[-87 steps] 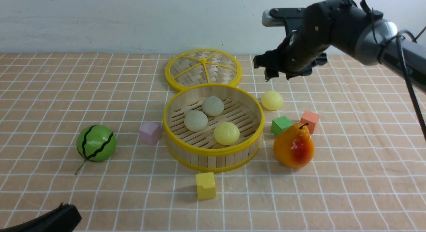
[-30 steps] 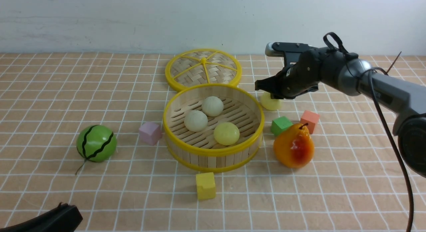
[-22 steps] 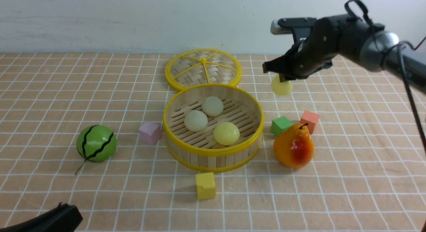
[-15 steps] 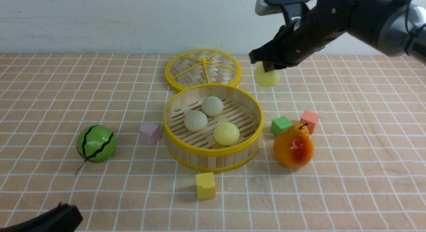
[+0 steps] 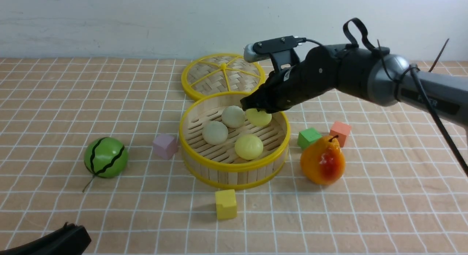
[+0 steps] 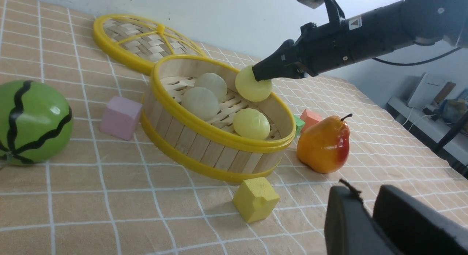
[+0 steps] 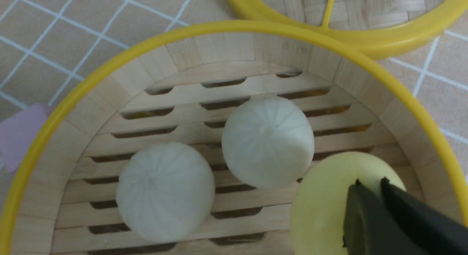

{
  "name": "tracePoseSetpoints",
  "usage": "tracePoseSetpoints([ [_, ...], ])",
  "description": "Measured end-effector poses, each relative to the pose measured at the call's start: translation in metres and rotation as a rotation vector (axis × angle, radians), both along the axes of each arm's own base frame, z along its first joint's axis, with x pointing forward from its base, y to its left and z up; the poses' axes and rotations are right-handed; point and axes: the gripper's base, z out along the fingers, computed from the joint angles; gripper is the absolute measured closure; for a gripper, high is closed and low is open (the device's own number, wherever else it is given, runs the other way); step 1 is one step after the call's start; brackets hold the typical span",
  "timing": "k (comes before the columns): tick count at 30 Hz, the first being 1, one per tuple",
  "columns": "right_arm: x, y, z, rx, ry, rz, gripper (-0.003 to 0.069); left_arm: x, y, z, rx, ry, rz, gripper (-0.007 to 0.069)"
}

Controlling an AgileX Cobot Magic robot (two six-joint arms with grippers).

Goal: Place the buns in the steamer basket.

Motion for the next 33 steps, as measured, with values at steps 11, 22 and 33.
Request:
tracePoseSetpoints([
  [11,0.004,0.001,-0.02,-0.031,0.026,0.004,0.0363,0.0,0.0,0.0,0.0,0.0,0.0,0.0501],
  [22,-0.1,-0.043,0.127,-0.12,0.251,0.033,0.03,0.0,0.0,0.0,0.0,0.0,0.0,0.0494],
  [33,-0.23,-0.1,0.162,-0.147,0.334,0.033,0.068,0.0,0.0,0.0,0.0,0.0,0.0,0.048],
])
